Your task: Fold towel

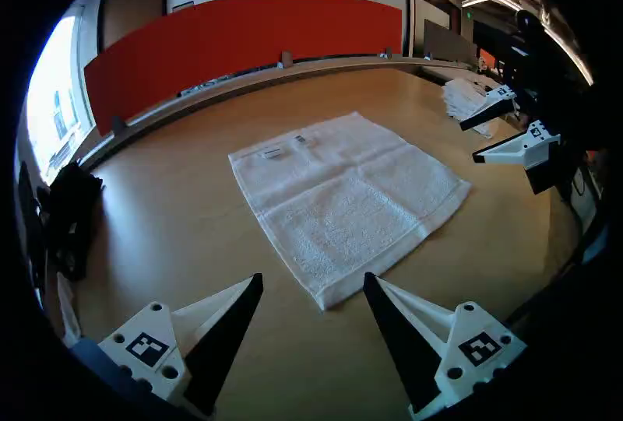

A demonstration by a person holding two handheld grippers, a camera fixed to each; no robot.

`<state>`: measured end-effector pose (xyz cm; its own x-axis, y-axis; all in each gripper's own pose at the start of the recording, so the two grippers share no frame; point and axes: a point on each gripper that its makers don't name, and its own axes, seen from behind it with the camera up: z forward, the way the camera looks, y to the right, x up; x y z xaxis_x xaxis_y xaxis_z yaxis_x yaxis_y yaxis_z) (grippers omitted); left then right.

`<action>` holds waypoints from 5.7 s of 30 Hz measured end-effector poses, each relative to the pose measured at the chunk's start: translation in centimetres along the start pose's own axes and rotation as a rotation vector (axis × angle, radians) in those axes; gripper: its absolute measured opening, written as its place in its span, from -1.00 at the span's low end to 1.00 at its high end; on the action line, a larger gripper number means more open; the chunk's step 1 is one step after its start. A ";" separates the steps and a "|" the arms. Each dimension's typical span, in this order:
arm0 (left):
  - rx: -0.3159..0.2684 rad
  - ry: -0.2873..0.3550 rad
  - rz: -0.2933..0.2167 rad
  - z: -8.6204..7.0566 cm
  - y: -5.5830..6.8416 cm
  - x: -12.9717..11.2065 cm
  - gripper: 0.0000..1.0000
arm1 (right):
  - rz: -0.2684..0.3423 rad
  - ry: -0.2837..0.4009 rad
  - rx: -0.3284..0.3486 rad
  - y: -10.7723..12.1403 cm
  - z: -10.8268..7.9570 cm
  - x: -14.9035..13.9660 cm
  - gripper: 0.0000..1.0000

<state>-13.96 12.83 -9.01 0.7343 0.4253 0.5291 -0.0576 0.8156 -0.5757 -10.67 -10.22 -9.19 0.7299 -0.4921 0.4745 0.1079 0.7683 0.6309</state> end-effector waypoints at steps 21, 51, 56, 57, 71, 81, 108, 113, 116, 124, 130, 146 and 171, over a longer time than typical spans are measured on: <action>-0.056 -0.123 -0.012 2.6 1.0 -3.1 0.91 | -0.023 -0.127 0.080 -1.6 1.7 -4.0 1.00; -0.066 -0.157 0.021 3.2 1.5 -3.6 0.45 | -0.018 -0.181 0.141 -2.5 2.4 -5.6 0.32; -0.064 -0.163 0.018 3.2 1.7 -3.6 0.05 | -0.017 -0.178 0.142 -2.6 2.4 -5.6 0.07; -0.062 -0.164 0.016 3.2 1.8 -3.5 0.01 | -0.017 -0.177 0.143 -2.6 2.4 -5.6 0.02; -0.051 -0.172 -0.006 3.4 2.0 -3.4 -0.68 | 0.001 -0.173 0.144 -3.1 2.3 -5.3 -0.69; -0.076 -0.183 -0.060 3.1 2.4 -3.2 -0.76 | 0.013 -0.155 0.139 -3.1 2.0 -4.4 -0.81; -0.081 -0.154 -0.109 -2.5 3.6 2.5 -0.76 | 0.025 -0.033 0.114 -2.1 -4.2 2.0 -0.81; -0.084 -0.153 -0.100 -3.7 3.6 3.6 -0.76 | 0.029 -0.009 0.113 -2.0 -5.4 3.4 -0.81; -0.081 -0.144 -0.099 -4.3 3.6 4.3 -0.76 | 0.027 0.002 0.115 -1.9 -6.0 4.1 -0.81; -0.078 -0.130 -0.112 -5.7 3.6 5.6 -0.76 | 0.008 0.013 0.118 -1.9 -7.6 5.3 -0.81; -0.081 -0.124 -0.111 -6.8 3.7 6.3 -0.77 | -0.003 0.015 0.121 -1.9 -8.4 5.8 -0.81; -0.094 -0.132 -0.138 -7.9 4.9 6.1 -0.76 | -0.005 0.009 0.112 -1.7 -8.4 6.0 -0.81; -0.107 -0.139 -0.197 -8.3 6.2 5.7 -0.76 | -0.014 0.004 0.106 -1.1 -8.2 5.9 -0.81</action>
<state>-4.47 17.04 -14.75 0.6238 0.3180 0.7140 0.1548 0.8451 -0.5117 -0.94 -10.66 -12.11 0.7313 -0.5011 0.4628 0.0464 0.7134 0.6992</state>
